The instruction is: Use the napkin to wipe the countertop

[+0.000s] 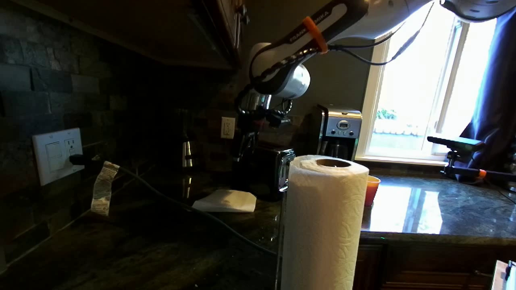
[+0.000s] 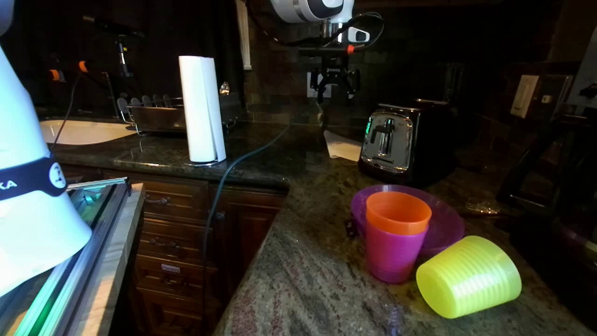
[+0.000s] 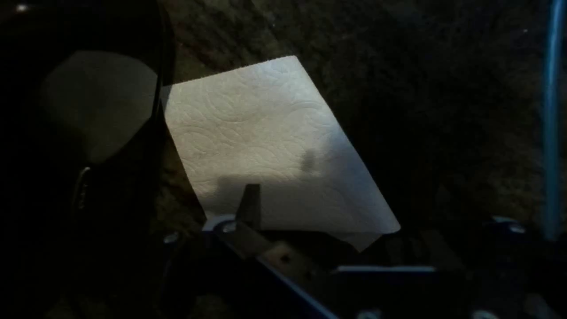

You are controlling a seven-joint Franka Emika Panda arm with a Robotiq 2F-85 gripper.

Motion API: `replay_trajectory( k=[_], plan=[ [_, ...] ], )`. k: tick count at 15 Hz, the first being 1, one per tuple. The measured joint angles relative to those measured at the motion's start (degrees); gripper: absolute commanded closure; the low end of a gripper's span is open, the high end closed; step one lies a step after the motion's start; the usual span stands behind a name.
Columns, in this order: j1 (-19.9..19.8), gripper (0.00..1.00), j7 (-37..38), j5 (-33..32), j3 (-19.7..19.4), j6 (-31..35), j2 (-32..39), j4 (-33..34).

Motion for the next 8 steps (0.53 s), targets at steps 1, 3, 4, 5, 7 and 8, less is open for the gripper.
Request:
replay_trajectory(
  k=[1,3,4,5,7,8],
  plan=[
    [0.36,0.0,-0.24,-2.22,-0.03,-0.27,1.83,1.29],
    [0.97,0.0,-1.88,-6.51,-0.12,-0.41,5.28,3.71],
    [1.14,0.0,-3.21,-8.2,-0.12,-0.29,6.88,4.86],
    [1.22,0.0,-4.74,-9.39,-0.09,0.35,8.35,5.89],
    [1.2,0.0,-6.47,-10.06,-0.04,1.95,10.52,7.24],
    [1.18,0.0,-6.44,-10.06,-0.04,1.95,10.68,7.29]
  ],
)
